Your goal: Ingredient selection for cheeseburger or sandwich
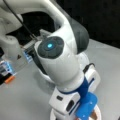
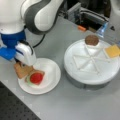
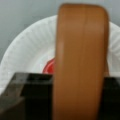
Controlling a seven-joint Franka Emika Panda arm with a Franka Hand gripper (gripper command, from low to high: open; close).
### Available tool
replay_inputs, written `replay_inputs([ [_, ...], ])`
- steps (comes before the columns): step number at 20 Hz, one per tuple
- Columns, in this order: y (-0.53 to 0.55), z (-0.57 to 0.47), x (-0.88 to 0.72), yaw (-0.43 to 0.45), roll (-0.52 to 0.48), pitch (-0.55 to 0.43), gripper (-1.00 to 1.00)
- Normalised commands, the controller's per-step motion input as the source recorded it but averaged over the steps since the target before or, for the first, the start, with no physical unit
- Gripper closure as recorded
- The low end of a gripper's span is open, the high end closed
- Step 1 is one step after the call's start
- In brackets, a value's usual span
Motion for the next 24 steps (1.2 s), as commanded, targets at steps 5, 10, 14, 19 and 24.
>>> replay_inputs([
  [5,-0.11,0.07,0.27,0.125,0.307,0.162,1.00],
  [10,-0.25,-0.02,0.23,0.151,0.363,0.210,1.00],
  [14,-0.25,-0.09,0.12,0.162,0.424,0.196,1.00],
  [19,-0.22,-0.03,0.04,0.156,0.489,0.124,1.00],
  [24,-0.19,0.00,0.08,0.118,0.429,0.038,1.00],
])
